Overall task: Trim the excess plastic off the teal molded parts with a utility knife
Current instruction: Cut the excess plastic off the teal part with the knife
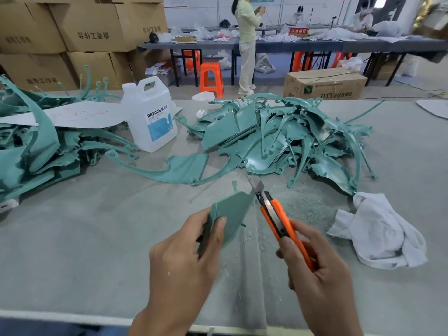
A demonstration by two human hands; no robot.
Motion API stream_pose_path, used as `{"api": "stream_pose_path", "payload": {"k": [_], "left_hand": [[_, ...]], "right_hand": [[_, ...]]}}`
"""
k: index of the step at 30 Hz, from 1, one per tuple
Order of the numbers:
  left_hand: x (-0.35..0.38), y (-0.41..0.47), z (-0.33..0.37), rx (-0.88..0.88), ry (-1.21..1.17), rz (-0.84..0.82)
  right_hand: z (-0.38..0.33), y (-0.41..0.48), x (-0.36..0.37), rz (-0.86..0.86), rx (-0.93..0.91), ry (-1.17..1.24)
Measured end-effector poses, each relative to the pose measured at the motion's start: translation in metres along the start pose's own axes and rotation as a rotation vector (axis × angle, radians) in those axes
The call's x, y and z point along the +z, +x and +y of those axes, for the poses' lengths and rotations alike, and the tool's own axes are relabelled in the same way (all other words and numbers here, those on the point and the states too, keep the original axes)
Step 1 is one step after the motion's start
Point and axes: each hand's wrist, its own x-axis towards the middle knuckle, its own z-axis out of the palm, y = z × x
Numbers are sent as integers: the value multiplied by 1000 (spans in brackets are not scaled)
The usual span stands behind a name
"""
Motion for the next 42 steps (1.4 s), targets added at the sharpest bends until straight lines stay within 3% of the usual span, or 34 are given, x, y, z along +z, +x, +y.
{"api": "stream_pose_path", "payload": {"k": [6,11,19,22,25,27,33,38,42], "left_hand": [[3,7,6,45,69,-9],[1,3,4,16,32,12],[10,-5,26,-168,-381,98],[13,-8,36,-154,-476,34],[7,-7,37,-129,-587,-179],[2,-1,32,-87,-566,-218],[-11,22,20,20,-375,-74],[-23,32,22,306,-178,-377],[-20,35,21,304,-179,-492]], "right_hand": [[-7,-15,4,-31,-52,-5],[15,3,1,5,102,43],[4,14,26,-25,421,555],[10,16,30,-91,515,711],[13,18,29,-92,572,815],[14,21,28,-95,610,921],[13,20,26,-184,764,1079],[15,14,37,-332,745,1124],[13,7,42,-491,652,1042]]}}
